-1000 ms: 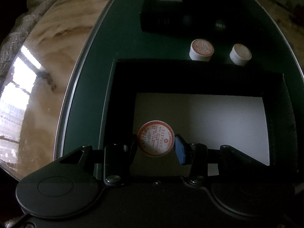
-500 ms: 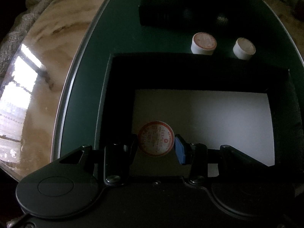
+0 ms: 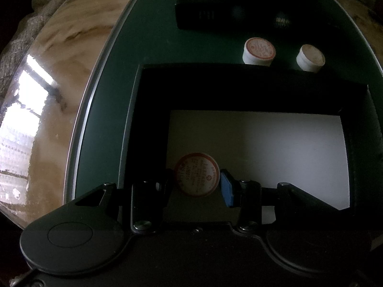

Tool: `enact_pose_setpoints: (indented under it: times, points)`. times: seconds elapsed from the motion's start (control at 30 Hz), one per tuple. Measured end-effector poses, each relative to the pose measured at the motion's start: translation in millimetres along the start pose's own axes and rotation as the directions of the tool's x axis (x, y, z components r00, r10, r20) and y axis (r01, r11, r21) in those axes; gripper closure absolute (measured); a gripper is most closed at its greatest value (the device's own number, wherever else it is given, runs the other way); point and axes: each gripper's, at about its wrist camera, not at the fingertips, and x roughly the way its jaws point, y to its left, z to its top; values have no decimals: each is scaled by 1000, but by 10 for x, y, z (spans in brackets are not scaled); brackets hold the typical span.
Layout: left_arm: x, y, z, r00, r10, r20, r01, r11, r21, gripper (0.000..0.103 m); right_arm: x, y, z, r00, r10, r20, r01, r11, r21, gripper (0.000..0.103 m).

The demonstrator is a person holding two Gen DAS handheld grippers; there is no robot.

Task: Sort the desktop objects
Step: 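Lower the held container onto the white paper sheet with the left gripper, then open the left gripper and pull it back from the container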

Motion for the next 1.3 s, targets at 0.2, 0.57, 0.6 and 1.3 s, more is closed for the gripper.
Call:
enact_pose_setpoints:
  times: [0.2,0.57,0.6,1.3]
  points:
    - [22,-10,-6,1000,8,-7,-8,1000,8,62,-28,-8,9,1000,-1,-1,1,1000,2,0]
    - [-45,12,-8,1000,0,13,0,1000,13,58,-39,-26,10,1000,0,-2,0,1000,7,0]
    - [-60,11,-9,1000,0,17,0,1000,15,56,-36,-29,11,1000,0,-2,0,1000,8,0]
    - [-663,237,-171,989,-51,142,53,998,-16,50,122,-104,21,999,-32,-14,32,999,3,0]
